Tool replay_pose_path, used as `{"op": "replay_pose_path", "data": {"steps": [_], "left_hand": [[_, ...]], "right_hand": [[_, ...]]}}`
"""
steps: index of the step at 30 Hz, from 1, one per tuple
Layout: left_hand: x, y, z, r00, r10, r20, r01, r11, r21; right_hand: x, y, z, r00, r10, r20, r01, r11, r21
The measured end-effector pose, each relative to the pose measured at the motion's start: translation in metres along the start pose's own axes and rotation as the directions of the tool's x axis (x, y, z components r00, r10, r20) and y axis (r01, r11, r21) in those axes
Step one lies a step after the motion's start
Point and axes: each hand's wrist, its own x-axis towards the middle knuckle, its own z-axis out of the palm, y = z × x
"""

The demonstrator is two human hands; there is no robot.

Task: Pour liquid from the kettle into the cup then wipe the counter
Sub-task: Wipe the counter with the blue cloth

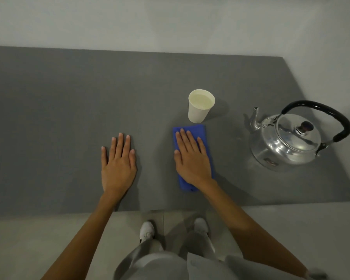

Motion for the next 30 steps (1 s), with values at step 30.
{"op": "replay_pose_path", "data": {"steps": [30], "left_hand": [[-0.003, -0.002, -0.001, 0.999, 0.027, -0.039, -0.027, 1.0, -0.004]], "right_hand": [[0.015, 0.107, -0.023, 0.992, 0.12, -0.044, -0.121, 0.992, -0.027]]}}
